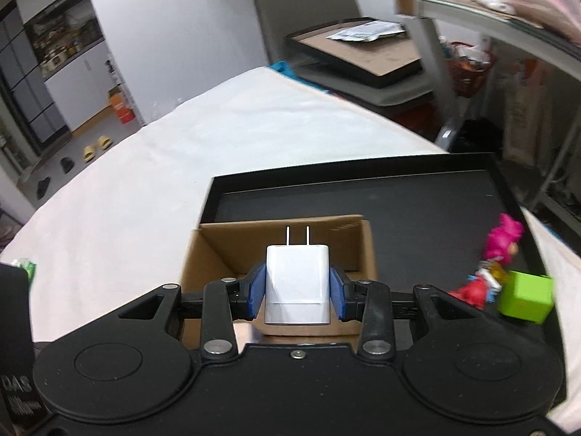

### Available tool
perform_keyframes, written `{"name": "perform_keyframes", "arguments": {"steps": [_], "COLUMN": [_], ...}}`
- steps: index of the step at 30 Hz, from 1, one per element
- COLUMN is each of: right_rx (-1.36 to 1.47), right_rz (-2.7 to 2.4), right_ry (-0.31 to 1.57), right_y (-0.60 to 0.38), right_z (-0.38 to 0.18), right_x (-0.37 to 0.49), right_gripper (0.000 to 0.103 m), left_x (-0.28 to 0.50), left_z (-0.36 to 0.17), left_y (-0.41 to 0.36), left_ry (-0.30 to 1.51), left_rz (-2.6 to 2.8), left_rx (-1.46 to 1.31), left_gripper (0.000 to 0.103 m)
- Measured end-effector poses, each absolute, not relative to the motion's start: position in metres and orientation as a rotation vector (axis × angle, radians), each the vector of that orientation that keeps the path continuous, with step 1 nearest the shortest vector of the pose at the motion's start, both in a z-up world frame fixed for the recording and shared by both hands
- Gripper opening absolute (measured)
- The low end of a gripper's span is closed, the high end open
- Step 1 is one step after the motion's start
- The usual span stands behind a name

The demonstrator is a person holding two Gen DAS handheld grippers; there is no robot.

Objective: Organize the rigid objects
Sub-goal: 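Grasp the white charger with the right tool and drop it into the box, then move the right tool to the lime-green cube and close on it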

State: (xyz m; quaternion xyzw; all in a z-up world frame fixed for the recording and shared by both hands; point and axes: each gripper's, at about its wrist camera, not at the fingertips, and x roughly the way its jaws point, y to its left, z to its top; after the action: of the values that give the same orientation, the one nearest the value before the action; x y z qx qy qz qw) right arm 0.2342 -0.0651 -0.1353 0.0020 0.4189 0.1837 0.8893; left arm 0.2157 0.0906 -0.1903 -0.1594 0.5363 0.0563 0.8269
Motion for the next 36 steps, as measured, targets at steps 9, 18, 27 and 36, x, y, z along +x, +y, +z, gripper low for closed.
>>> {"name": "perform_keyframes", "arguments": {"steps": [9,18,27,36], "right_rx": [0.010,0.010,0.004,-0.022], "right_rz": [0.465,0.451,0.354,0.267], "right_ry": [0.922,0.890,0.809,0.809], "right_y": [-0.038,-0.044,-0.086,-0.138], "right_z": [-0.142,-0.137,-0.126,-0.136], "right_x": [0.246,0.241,0.239,0.241], "right_gripper": [0.037,0.070,0.079,0.083], "left_x": [0.215,0.213,0.214,0.214], "left_z": [-0.191,-0.188,-0.184,-0.180], "left_y": [0.091,0.098,0.101,0.102], "left_ry": [1.130,1.102,1.096,1.089], "left_rz": [0.119,0.202,0.231,0.260], "left_rx": [-0.326,-0.370,-0.416,-0.464], "left_gripper": [0.013,0.010,0.011,0.011]}}
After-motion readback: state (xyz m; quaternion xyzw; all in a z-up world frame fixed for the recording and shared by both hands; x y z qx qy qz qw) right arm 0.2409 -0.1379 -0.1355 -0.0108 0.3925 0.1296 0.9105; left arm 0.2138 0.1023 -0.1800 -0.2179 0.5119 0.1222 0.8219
